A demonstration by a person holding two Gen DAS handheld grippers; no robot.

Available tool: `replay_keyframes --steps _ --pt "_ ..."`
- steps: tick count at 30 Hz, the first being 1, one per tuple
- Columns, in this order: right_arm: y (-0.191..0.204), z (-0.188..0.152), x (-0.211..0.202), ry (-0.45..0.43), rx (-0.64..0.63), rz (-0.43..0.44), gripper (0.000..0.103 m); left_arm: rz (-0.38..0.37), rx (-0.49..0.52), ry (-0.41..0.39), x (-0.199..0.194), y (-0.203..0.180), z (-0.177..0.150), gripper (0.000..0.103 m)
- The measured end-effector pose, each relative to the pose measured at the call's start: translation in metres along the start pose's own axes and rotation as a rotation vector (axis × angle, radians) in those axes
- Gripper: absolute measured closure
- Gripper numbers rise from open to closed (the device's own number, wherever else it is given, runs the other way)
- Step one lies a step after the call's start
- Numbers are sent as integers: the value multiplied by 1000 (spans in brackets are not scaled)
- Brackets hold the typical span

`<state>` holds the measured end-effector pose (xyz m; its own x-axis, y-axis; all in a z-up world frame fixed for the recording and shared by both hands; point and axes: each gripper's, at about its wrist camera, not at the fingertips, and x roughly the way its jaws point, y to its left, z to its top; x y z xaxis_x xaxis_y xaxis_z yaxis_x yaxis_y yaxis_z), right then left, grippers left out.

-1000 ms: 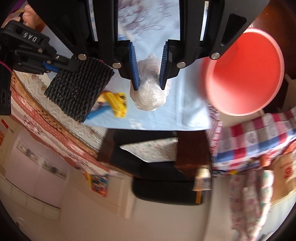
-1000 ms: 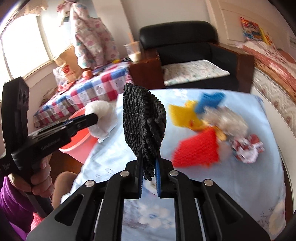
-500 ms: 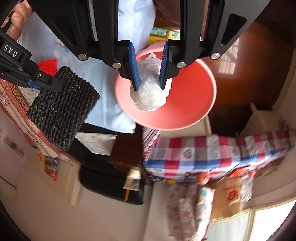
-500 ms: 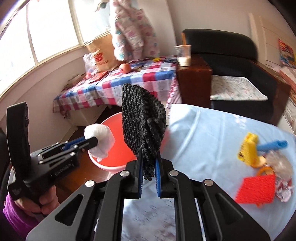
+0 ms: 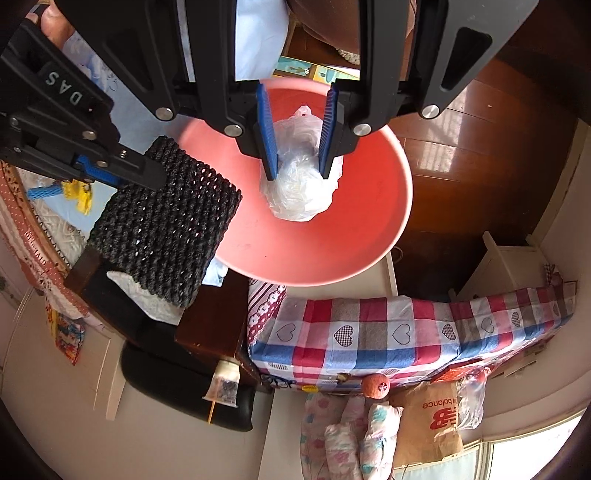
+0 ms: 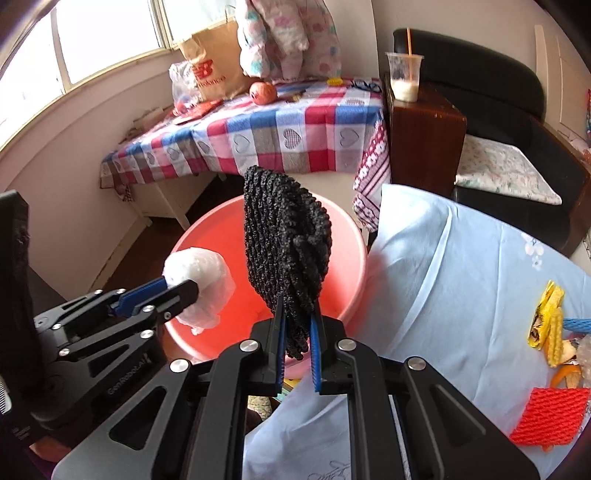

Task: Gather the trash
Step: 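Carry both items over the pink bucket and open both tools to drop them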

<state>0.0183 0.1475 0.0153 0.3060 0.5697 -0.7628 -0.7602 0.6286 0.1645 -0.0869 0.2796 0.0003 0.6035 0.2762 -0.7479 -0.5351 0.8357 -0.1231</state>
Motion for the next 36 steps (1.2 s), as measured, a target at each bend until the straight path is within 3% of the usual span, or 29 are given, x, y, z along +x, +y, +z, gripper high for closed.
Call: replay_keyframes --steps 14,20,30,36 --pt "-1 6 28 37 -7 -1 92 16 2 51 30 -2 2 77" --pt "0 9 34 42 -15 -6 90 6 -14 42 30 1 3 58" --pt "-13 12 29 24 30 6 63 -8 -51 37 27 3 5 51" --pt "-17 10 9 -19 26 6 62 -31 -50 28 19 -4 6 51"
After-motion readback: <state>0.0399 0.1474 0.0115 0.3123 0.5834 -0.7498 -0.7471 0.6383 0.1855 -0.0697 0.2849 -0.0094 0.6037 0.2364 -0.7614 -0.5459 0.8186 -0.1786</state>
